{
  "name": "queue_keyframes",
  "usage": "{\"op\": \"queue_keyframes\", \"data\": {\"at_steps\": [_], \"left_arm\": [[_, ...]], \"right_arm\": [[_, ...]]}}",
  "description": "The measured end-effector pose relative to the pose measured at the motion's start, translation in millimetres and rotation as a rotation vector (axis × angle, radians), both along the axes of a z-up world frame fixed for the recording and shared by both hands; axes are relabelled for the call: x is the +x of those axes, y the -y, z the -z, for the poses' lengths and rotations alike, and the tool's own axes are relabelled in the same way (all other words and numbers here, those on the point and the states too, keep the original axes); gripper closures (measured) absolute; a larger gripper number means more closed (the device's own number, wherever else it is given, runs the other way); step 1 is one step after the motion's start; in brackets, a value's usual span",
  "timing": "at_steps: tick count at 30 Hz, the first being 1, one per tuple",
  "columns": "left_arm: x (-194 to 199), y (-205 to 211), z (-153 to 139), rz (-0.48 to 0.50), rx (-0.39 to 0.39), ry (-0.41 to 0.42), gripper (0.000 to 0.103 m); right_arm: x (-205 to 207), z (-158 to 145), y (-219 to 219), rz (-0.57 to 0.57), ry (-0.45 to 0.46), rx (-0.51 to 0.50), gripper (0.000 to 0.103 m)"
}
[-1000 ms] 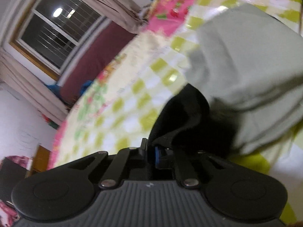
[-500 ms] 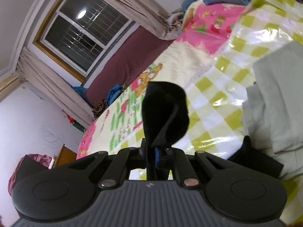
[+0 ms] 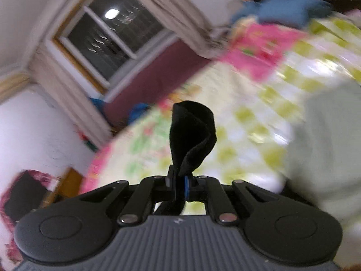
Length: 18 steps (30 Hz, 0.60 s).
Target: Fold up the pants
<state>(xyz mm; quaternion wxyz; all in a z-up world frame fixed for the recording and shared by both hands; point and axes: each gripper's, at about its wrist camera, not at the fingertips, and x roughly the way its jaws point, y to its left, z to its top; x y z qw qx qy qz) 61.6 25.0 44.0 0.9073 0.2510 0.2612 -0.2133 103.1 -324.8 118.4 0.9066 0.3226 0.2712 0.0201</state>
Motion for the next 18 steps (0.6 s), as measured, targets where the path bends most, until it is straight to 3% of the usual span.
{"op": "queue_keyframes", "data": {"at_steps": [2, 4, 5, 8, 9, 13, 15, 18], "left_arm": [[-9, 9, 34, 0.04, 0.034, -0.128, 0.079], [-18, 17, 53, 0.053, 0.079, -0.149, 0.079], [-19, 20, 54, 0.051, 0.085, -0.139, 0.079], [-9, 19, 42, 0.028, 0.025, -0.169, 0.079], [-5, 19, 38, 0.021, 0.017, -0.167, 0.079], [13, 12, 23, -0.008, -0.015, -0.151, 0.079], [13, 9, 17, -0.02, -0.037, -0.141, 0.079], [19, 4, 4, -0.033, -0.089, -0.143, 0.079]], "right_arm": [[-6, 49, 12, 0.027, -0.154, -0.032, 0.09], [-12, 96, 29, 0.086, -0.312, 0.047, 0.09], [-19, 113, 36, 0.111, -0.334, 0.102, 0.089], [-41, 134, 48, 0.153, -0.304, 0.242, 0.073], [-46, 135, 47, 0.148, -0.285, 0.265, 0.072], [-53, 130, 33, 0.094, -0.25, 0.249, 0.065], [-48, 129, 25, 0.082, -0.237, 0.237, 0.054], [-35, 134, 26, 0.089, -0.252, 0.246, 0.054]]}}
